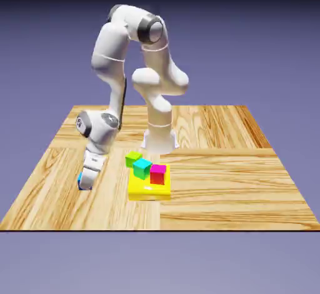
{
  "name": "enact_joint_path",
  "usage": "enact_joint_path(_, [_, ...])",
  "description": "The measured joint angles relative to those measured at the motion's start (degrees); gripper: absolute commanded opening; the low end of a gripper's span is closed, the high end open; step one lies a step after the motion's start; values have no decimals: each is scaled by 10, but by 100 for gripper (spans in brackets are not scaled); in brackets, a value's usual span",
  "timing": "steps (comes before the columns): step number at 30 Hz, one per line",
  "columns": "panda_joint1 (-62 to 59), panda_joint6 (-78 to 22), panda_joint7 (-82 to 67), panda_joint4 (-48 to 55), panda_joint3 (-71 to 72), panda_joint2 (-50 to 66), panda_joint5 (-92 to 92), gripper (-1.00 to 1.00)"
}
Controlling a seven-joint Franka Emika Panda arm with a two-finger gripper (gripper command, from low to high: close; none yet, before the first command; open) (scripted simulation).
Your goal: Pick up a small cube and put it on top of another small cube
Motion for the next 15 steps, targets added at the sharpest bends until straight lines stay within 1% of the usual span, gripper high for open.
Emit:
enact_joint_path(2, [7,-17,-50,-24,0,-38,46,-100])
enact_joint_path(15, [-80,-191,263,-35,158,-135,370,-100])
